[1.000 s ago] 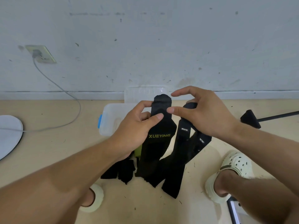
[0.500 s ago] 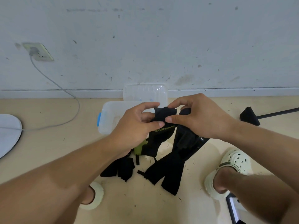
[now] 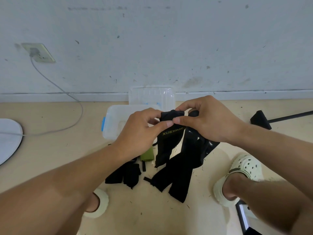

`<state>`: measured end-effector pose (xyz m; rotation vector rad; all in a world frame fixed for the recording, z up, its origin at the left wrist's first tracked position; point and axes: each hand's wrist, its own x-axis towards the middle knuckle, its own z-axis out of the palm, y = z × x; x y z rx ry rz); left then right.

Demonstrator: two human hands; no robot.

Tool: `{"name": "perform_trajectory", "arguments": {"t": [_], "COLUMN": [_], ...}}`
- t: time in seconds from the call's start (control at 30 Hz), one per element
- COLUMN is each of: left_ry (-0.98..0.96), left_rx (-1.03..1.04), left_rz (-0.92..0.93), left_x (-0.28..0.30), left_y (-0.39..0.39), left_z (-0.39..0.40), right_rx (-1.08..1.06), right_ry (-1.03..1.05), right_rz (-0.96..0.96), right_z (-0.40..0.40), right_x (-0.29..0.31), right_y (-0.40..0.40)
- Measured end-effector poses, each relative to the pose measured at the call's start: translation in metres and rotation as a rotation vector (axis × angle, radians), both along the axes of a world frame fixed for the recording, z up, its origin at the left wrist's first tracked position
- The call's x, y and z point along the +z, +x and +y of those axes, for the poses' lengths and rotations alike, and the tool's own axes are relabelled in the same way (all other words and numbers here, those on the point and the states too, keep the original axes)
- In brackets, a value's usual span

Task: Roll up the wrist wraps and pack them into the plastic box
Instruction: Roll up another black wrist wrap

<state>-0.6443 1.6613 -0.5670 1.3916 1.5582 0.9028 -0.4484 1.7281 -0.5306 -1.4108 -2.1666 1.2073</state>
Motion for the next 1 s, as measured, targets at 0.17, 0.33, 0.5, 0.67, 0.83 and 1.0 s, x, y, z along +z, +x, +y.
{"name": "perform_trajectory", "arguments": {"t": [0.17,0.33,0.5,0.67,0.83,1.0], "left_ry": [-0.038,-0.051,-0.036,-0.085,-0.088,-0.155], "left_rx": [-0.043,-0.032,0.059,0.083,0.135,0.125], "left_rz": [-0.055,-0.133,-0.243,-0.308,-0.359,-0.401], "left_x": [-0.001,-0.002,-0.001,0.005,0.008,0.01], "left_y": [-0.001,0.002,0.004,0.003,0.005,0.003], "left_z": [0.002,0.003,0.005,0.005,0.006,0.008], "right_rx": [-0.058,-0.085,-0.144,-0.158,-0.134,-0.182], "right_ry": [-0.087,-0.102,-0.143,-0.13,-0.225,-0.181], "right_rz": [0.081,0.153,0.201,0.179,0.16,0.189], "right_z": [-0.001,-0.005,-0.004,-0.004,-0.007,-0.007], "right_x": [0.003,0.008,0.014,0.012,0.014,0.011], "right_y": [-0.002,-0.005,-0.005,-0.004,-0.005,-0.007]}}
